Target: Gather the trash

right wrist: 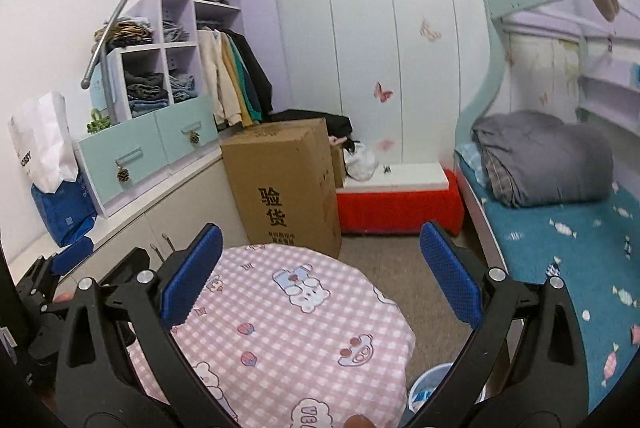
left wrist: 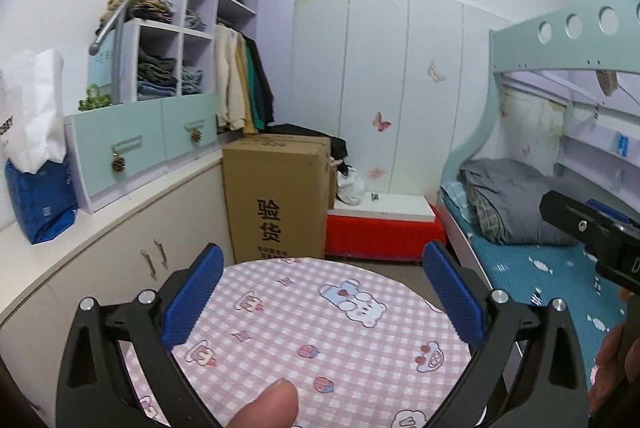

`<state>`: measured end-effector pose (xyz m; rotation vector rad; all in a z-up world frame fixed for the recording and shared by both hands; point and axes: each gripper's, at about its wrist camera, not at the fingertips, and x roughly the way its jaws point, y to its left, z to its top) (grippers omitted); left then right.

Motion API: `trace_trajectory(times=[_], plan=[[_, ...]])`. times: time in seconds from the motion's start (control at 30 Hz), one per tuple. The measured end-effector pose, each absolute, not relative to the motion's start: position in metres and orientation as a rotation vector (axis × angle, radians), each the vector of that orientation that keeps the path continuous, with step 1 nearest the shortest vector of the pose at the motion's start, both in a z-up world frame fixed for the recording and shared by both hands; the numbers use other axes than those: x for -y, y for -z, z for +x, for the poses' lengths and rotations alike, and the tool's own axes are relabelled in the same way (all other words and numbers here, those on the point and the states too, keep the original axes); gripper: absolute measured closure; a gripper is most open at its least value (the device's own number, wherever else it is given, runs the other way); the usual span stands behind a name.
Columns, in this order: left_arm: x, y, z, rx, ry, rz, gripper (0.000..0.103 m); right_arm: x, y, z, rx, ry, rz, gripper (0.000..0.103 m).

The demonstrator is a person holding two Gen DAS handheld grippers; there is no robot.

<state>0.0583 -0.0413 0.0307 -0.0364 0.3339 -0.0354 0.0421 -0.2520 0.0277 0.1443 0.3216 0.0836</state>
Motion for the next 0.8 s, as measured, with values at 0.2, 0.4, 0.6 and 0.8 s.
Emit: trace_trajectory(times=[0.2,0.4,0.6,0.8], plan=[[0.029,-0.041,0.047,-0.301,0.008,-0.052,0.005,0.237,-0.035,0.037,-0.295,-0.087,0.118,0.006],[0.026,-0.044,0.043,-0.294,-0.008,-0.061,0.005,0.233,-0.037,0.036,-0.29,-0.09,0.113,0.006],[0.026,-0.043,0.042,-0.286,0.004,-0.078,0.005,0.232,-0.038,0.036,-0.29,-0.091,0.115,0.006],[0.027,-0.042,0.045,-0.297,-0.003,-0.066,0.005,0.236,-0.037,0.036,-0.295,-0.093,0.122,0.006]])
